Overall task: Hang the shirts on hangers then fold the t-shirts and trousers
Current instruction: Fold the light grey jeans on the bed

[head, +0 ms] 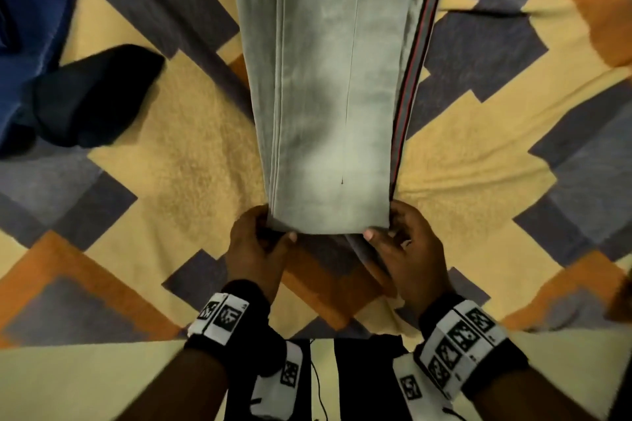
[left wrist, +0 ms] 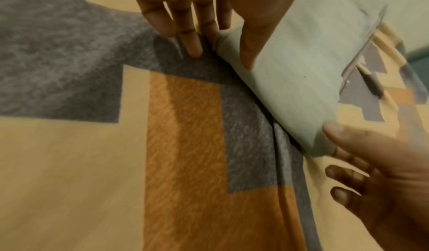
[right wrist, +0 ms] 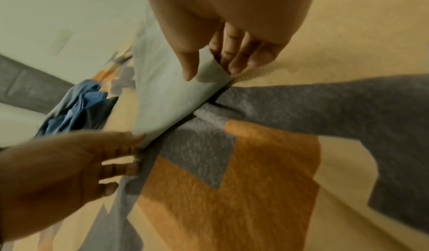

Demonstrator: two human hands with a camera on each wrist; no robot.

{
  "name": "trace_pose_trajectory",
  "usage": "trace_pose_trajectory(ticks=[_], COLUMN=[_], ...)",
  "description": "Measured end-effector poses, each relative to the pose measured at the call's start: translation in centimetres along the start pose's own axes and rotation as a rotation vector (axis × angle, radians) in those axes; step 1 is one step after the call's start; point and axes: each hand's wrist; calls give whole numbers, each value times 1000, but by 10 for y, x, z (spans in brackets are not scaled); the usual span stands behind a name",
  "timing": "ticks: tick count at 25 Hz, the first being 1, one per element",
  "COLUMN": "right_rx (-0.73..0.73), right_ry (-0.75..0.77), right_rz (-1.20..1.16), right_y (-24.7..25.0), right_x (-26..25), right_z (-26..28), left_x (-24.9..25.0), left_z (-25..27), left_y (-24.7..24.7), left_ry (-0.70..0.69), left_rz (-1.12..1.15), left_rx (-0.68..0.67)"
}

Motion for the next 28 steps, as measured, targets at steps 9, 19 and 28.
trace_pose_trajectory(ticks=[9,19,28], right_rx=[-210,-450,-84], right_ry=[-103,-410,582], right_rz=[-248,-200,809], right_y=[7,76,35], right_x=[4,24,71], right_z=[-9,65,86], left_x=[1,-47,-54], left_z=[0,82,103], left_y=[10,-5,-66], left_ry=[-57,-2,-600], left_rz=[79,72,-751], left_rx=[-11,-369,64])
Point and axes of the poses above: each hand's wrist, its own z-axis away from the middle knuckle, its own y-axis out of the back of the hand, x = y × z, and after that the axes turned 12 degrees about -z, right-handed
